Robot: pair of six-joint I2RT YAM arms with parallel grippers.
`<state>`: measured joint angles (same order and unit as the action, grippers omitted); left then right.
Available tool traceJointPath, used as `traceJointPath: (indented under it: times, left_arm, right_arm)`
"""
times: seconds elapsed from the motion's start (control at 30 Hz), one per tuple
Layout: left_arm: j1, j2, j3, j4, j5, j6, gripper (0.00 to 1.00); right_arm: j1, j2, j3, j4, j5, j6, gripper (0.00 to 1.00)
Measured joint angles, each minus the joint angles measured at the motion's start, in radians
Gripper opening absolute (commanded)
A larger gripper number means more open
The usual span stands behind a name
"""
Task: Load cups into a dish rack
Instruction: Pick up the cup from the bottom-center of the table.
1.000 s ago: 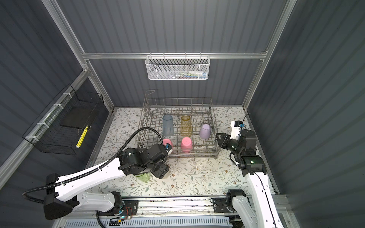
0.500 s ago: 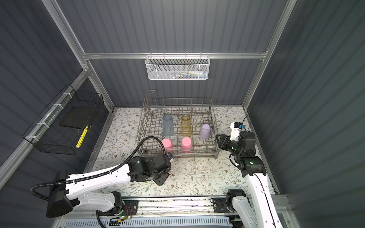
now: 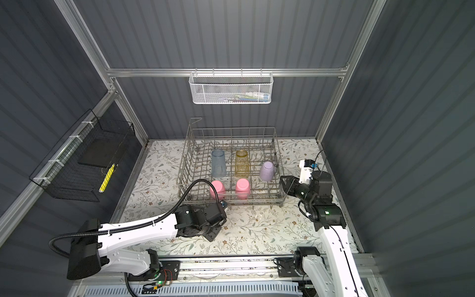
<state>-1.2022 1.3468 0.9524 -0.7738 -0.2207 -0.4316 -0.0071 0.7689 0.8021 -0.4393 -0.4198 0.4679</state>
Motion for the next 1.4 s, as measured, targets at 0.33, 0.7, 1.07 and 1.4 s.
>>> traceJointPath:
  times: [0.33,0.7,1.07,1.4]
  left_arm:
    - [0.000,0.000,-0.017,0.003,0.008,-0.007,0.04]
    - [0.000,-0.001,0.047,-0.063,0.040,0.007,0.00]
    - [0.000,-0.109,0.420,-0.219,0.068,0.098,0.00]
    - [0.035,-0.248,0.524,0.023,0.006,0.220,0.00]
  right_arm:
    - [0.000,0.012,0.000,0.006,-0.008,0.008,0.36]
    - [0.000,0.014,-0.006,0.017,-0.021,0.021,0.36]
    - [0.000,0.014,-0.005,0.025,-0.057,0.030,0.37]
    - [0.000,0.003,-0.005,0.166,-0.197,0.093,0.45]
